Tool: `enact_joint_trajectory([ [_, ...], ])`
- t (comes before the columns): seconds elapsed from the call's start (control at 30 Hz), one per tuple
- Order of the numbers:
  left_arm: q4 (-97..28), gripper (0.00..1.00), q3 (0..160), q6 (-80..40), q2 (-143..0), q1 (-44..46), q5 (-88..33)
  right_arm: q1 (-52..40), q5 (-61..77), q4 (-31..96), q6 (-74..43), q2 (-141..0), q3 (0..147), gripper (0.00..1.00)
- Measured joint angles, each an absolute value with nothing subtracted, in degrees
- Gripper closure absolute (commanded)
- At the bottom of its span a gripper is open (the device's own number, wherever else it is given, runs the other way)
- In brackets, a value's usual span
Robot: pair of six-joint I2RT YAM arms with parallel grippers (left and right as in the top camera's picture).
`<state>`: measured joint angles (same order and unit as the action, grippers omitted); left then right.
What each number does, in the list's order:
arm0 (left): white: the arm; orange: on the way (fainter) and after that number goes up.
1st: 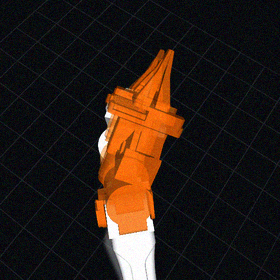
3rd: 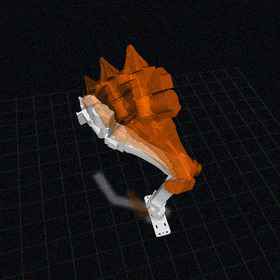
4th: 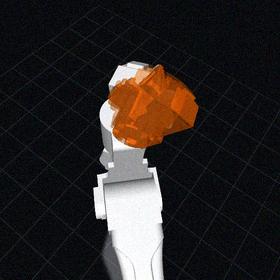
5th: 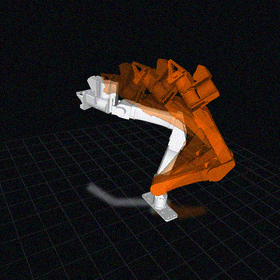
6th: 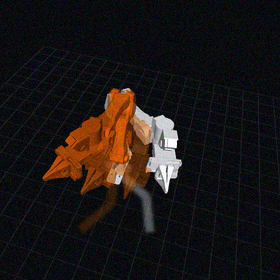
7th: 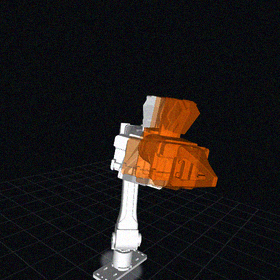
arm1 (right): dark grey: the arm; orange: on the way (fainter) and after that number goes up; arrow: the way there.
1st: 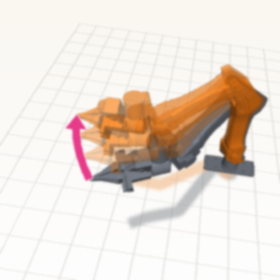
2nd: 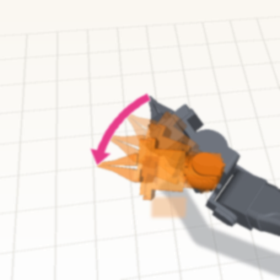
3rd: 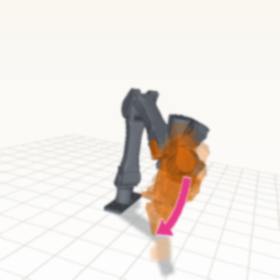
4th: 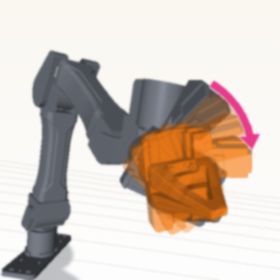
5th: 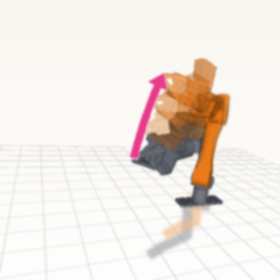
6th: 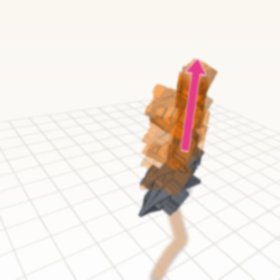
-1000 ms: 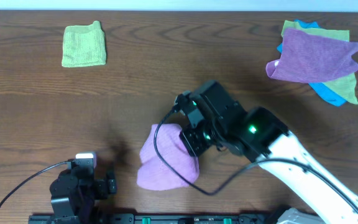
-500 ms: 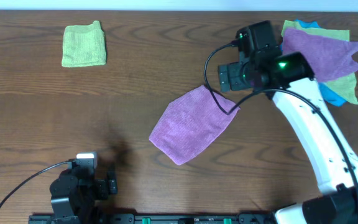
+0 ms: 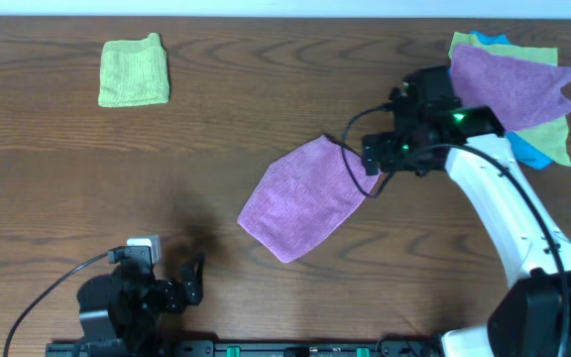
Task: Fold the cloth
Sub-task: 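Pull the purple cloth off the pile toward the table center, then reach the left gripper to the purple cloth's left corner and grasp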
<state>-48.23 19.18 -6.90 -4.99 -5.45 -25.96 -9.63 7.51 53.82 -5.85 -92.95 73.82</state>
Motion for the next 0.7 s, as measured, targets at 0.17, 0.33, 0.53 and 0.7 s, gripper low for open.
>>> enact_joint_trajectory([
  [0.17,-51.7,0.05,26.6,-12.5,-17.1,-5.5,-30.2,-5.7,11.3,52.4,-6.0,-92.9,71.5,0.01],
  [0.33,-54.8,0.05,39.1,-16.1,-32.5,-5.5,-35.4,-3.7,13.0,52.1,-6.1,-92.9,71.1,0.01],
  [0.53,-52.2,0.05,43.6,-27.6,-42.5,-5.5,-40.3,-3.5,13.5,52.0,-6.1,-92.9,71.1,0.01],
  [0.7,-52.4,0.05,43.5,-36.0,-47.1,-5.5,-42.1,-3.5,13.6,51.8,-6.1,-92.9,71.1,0.01],
])
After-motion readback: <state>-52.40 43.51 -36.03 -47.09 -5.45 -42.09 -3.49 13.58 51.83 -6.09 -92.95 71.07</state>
